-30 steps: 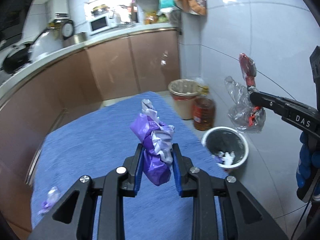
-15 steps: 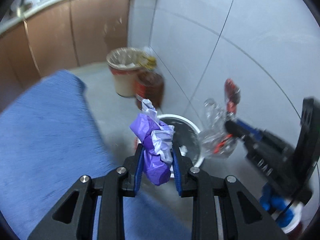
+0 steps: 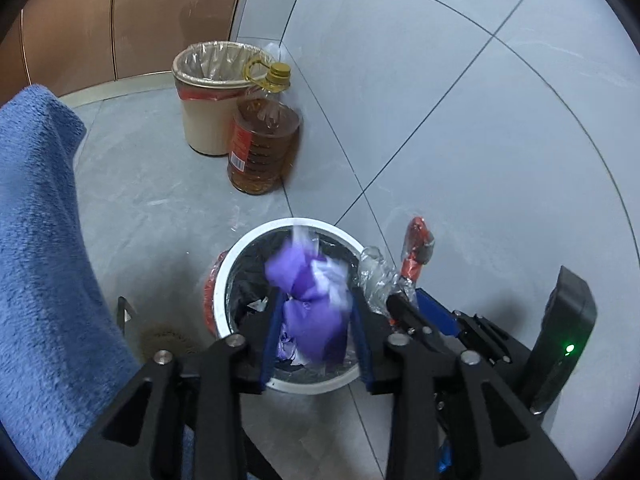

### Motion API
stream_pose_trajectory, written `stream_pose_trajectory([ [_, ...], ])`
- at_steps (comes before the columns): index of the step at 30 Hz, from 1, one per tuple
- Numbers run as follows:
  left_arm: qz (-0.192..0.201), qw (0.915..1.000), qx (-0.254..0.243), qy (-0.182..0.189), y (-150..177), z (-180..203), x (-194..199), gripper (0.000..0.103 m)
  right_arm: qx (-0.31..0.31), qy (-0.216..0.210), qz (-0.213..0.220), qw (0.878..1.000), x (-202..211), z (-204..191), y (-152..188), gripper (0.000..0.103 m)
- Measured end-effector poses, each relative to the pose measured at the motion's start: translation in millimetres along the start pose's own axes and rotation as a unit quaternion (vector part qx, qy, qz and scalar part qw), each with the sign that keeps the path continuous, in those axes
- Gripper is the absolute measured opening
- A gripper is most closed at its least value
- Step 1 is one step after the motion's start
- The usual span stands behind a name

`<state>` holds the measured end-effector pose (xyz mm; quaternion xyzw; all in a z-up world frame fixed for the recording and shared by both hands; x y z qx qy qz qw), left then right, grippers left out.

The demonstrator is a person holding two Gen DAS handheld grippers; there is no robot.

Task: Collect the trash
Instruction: 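Carry both wrappers over the bin and open both tools to drop them, then move both tools back over the towel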

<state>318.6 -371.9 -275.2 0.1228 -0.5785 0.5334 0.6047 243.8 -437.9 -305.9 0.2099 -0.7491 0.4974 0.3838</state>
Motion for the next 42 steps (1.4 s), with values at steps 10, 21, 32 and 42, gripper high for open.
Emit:
stream_pose_trajectory([
  [10, 0.024, 0.9997, 0.003, 0.005, 5.7, -4.6, 31.8, 0.037, -0.005, 0.011, 0.001, 1.000, 4.0, 1.5, 2.6, 0.039],
  [21, 0.123, 0.9897, -0.008, -0.072, 27.4, -30.2, 153.9, 0.037, 0.016, -0.019, 0.064, 0.998, 78.2, -41.9, -23.8, 0.042],
  [32, 0.222, 0.9600, -0.009, -0.171, 64.4, -59.0, 274.7, 0.053, 0.079, -0.066, 0.147, 0.984, 188.6, -120.3, -29.9, 0.051],
  [42, 0.299, 0.9288, 0.003, -0.219, 97.5, -65.1, 354.4, 0.058, 0.128, -0.087, 0.205, 0.967, 264.7, -171.3, -16.9, 0.074],
])
Point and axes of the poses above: each gripper's, at about its wrist camera, not at the fingertips, and x roughly against the way its jaws point, z to its right, y to its underside, the point moved 10 cm from there along -x, roughly the way its jaws point, and after that the axes turned 5 degrees about -x, right-handed, at the moved point
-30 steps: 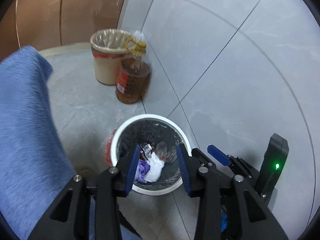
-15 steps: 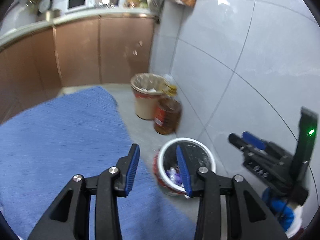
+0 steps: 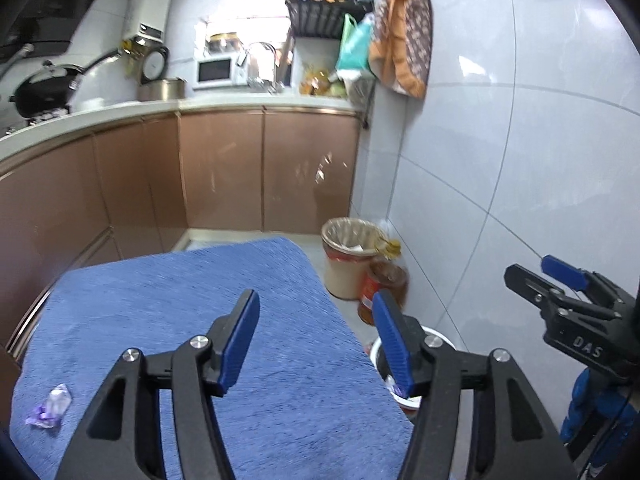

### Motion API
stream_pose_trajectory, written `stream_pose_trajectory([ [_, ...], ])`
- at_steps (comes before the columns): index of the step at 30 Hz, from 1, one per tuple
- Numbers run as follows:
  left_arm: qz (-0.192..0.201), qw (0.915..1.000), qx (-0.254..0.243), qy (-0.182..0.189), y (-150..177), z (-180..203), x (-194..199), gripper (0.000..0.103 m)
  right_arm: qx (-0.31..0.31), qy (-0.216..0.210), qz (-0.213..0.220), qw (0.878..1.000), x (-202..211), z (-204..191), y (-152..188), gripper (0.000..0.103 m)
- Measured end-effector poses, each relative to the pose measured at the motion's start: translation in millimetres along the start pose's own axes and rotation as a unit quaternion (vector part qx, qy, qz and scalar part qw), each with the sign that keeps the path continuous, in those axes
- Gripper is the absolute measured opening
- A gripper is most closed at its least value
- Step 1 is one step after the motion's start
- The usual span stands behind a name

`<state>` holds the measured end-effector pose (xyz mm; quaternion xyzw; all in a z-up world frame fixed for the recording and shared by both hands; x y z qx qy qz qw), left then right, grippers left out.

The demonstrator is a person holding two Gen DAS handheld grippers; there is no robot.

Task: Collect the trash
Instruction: 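Move both tools back over the towel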

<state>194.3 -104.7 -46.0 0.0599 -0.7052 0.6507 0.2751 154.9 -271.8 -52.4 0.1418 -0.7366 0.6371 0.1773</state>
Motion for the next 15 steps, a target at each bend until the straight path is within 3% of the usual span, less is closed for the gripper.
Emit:
stream_pose_trajectory([
  [10, 0.058, 0.9971, 0.008, -0.049, 1.8, -37.5, 73.2, 0.063, 0.040, -0.015, 0.048, 0.998, 46.5, -45.1, -15.9, 0.101],
  [15, 0.063, 0.9952, 0.004, -0.074, 10.3, -53.9, 100.2, 0.071, 0.042, -0.031, 0.064, 0.997, 64.6, -65.6, -18.4, 0.103],
])
Point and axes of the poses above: each gripper's, at about its wrist camera, not at the fingertips, and x roughly against the way its jaws point, z to its right, y to its underside, the point moved 10 cm from there along -x, roughly the way its jaws point, and after that the axes turned 5 degrees about -x, right-handed, at the moved point
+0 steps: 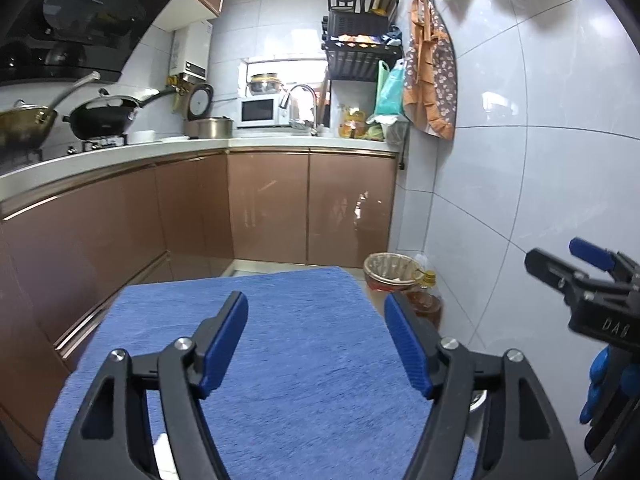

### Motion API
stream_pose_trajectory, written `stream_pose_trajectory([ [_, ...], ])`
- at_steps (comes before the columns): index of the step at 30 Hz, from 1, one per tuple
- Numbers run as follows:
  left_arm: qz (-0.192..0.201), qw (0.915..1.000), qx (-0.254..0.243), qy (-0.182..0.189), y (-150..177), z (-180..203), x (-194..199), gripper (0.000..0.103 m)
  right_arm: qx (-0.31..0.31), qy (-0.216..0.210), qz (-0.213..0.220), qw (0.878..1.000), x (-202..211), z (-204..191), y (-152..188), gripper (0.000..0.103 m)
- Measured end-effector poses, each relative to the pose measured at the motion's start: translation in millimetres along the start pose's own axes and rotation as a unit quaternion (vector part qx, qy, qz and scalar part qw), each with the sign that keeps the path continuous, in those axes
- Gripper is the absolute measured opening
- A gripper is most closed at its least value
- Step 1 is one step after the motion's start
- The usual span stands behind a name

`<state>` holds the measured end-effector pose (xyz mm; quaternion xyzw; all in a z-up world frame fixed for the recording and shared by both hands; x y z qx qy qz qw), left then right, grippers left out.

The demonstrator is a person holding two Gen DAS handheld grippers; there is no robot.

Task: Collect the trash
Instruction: 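Move both tools back over the towel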

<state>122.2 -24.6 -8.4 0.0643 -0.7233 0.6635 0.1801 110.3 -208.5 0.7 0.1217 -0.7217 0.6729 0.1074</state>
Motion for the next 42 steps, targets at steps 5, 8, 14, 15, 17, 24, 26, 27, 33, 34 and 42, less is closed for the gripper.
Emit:
stream_pose_trajectory([
  [5, 0.009, 0.9995, 0.014, -0.025, 5.6, -27.6, 25.1, 0.074, 0.000, -0.029, 0.019, 0.999, 16.0, -18.8, -9.2, 0.103],
  [8, 0.013, 0.9988, 0.024, -0.041, 10.2, -49.1, 39.9, 0.074, 0.001, -0.042, 0.032, 0.999, 26.5, -30.1, -16.1, 0.103],
  [14, 0.003, 0.9968, 0.033, -0.073, 24.0, -95.7, 56.3, 0.076, 0.001, -0.070, 0.051, 0.996, 40.2, -53.3, -28.3, 0.103],
  [15, 0.002, 0.9963, 0.035, -0.079, 26.8, -104.4, 59.4, 0.076, 0.001, -0.075, 0.054, 0.996, 41.3, -57.3, -29.9, 0.103],
  [17, 0.002, 0.9953, 0.037, -0.089, 32.0, -120.1, 65.5, 0.076, 0.002, -0.087, 0.059, 0.995, 43.4, -66.1, -32.7, 0.103],
  [24, -0.020, 0.9920, 0.043, -0.117, 53.8, -180.7, 69.4, 0.076, 0.005, -0.144, 0.012, 0.990, 27.2, -106.9, -24.3, 0.103],
  [26, -0.034, 0.9910, 0.047, -0.121, 66.7, -199.5, 64.0, 0.076, 0.008, -0.160, -0.018, 0.987, 16.9, -118.6, -14.6, 0.103],
  [27, -0.045, 0.9913, 0.049, -0.114, 74.6, -206.8, 59.6, 0.076, 0.008, -0.173, -0.038, 0.984, 10.1, -127.1, -7.2, 0.103],
  [33, -0.125, 0.9872, 0.069, -0.071, 131.5, -241.4, 18.6, 0.076, 0.021, -0.247, -0.154, 0.956, -32.3, -177.5, 44.6, 0.101],
  [34, -0.135, 0.9860, 0.071, -0.067, 138.8, -244.8, 12.6, 0.076, 0.026, -0.259, -0.174, 0.950, -39.1, -186.6, 55.4, 0.096],
  [42, -0.201, 0.9771, 0.062, -0.031, 186.4, -264.2, -39.7, 0.076, 0.078, -0.324, -0.294, 0.896, -84.5, -259.5, 135.7, 0.071],
])
Point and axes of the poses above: each gripper's, at about its wrist camera, not at the fingertips, and x roughly against the way its jaws point, z to its right, y to its underside, the point moved 10 cm from there along -x, roughly the way its jaws point, and after that the axes turned 5 degrees about -x, right-handed, at the moved point
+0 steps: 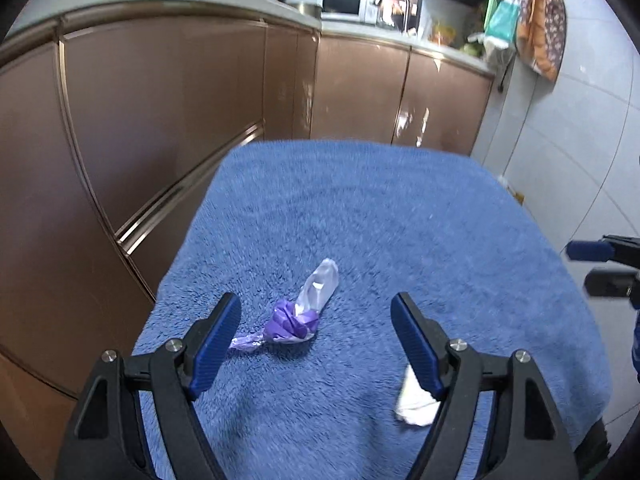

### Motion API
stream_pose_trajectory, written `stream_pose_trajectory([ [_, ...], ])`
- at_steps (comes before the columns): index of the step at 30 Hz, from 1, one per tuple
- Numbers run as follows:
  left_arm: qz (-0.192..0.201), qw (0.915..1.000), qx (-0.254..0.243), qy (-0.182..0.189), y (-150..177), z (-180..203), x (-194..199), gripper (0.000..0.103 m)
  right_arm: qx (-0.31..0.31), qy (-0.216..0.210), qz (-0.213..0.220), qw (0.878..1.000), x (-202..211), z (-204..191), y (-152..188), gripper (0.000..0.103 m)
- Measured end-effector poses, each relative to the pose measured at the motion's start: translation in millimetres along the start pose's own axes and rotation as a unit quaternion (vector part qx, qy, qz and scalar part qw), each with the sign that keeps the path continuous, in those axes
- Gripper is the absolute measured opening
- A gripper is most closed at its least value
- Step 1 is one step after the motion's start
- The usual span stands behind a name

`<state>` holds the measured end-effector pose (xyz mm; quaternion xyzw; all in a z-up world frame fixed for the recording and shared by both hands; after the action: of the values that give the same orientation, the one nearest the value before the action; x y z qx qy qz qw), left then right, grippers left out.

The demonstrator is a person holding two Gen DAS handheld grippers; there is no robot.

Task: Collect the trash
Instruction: 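Grasp the purple-and-clear wrapper with left tool while right tool grasps white tissue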

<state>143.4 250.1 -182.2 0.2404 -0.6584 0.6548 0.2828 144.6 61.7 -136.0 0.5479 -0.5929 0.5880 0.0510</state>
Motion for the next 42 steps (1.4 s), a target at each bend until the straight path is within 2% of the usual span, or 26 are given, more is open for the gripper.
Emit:
stream_pose_trajectory([
  [5, -0.033, 0.9994, -0.005, 0.003, 9.5, -6.5, -34.1, 0.075, 0.011, -0.039, -0.068, 0.997, -56.5, -14.9, 19.9, 0.062],
  [9, -0.048, 0.9988, -0.002, 0.006, 14.6, -10.8, -50.6, 0.066, 0.015, -0.062, -0.106, 0.992, -85.6, -20.8, 31.4, 0.056],
  [12, -0.056, 0.9984, 0.000, 0.013, 18.6, -10.9, -60.0, 0.055, 0.013, -0.075, -0.124, 0.989, -100.7, -24.0, 38.0, 0.051],
  [16, -0.063, 0.9979, -0.007, 0.014, 23.2, -8.4, -66.5, 0.052, 0.010, -0.083, -0.135, 0.987, -111.4, -24.8, 40.9, 0.047],
  [18, -0.067, 0.9976, -0.008, 0.016, 26.0, -7.9, -70.4, 0.048, 0.009, -0.087, -0.140, 0.986, -115.1, -26.1, 43.9, 0.045],
  [21, -0.068, 0.9975, -0.006, 0.018, 27.0, -8.3, -73.3, 0.041, 0.012, -0.089, -0.139, 0.986, -118.4, -30.7, 43.9, 0.042],
  [25, -0.069, 0.9975, -0.007, 0.013, 27.5, -8.4, -73.0, 0.033, 0.017, -0.089, -0.139, 0.986, -120.8, -35.1, 44.9, 0.031],
  [29, -0.069, 0.9976, -0.002, 0.010, 27.4, -8.6, -71.1, 0.027, 0.028, -0.088, -0.138, 0.986, -131.1, -39.7, 44.7, 0.013],
  [34, -0.058, 0.9983, 0.005, 0.004, 25.5, -6.2, -56.4, 0.026, 0.040, -0.088, -0.127, 0.987, -122.4, -47.3, 47.7, 0.007],
  [42, -0.027, 0.9995, 0.011, -0.012, 12.0, 2.1, -20.1, 0.025, 0.049, -0.090, -0.080, 0.992, -82.0, -50.0, 33.7, 0.006],
])
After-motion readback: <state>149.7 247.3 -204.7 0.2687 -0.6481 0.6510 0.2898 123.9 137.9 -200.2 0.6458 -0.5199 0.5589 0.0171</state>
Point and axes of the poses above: each gripper's, at about its wrist camera, not at the fingertips, and x roughly against the way its jaws point, z to its right, y to its underside, the point moved 10 cm from there along -x, roughly the way its jaws point, and after that the axes turned 5 degrees about -x, right-handed, at the moved point
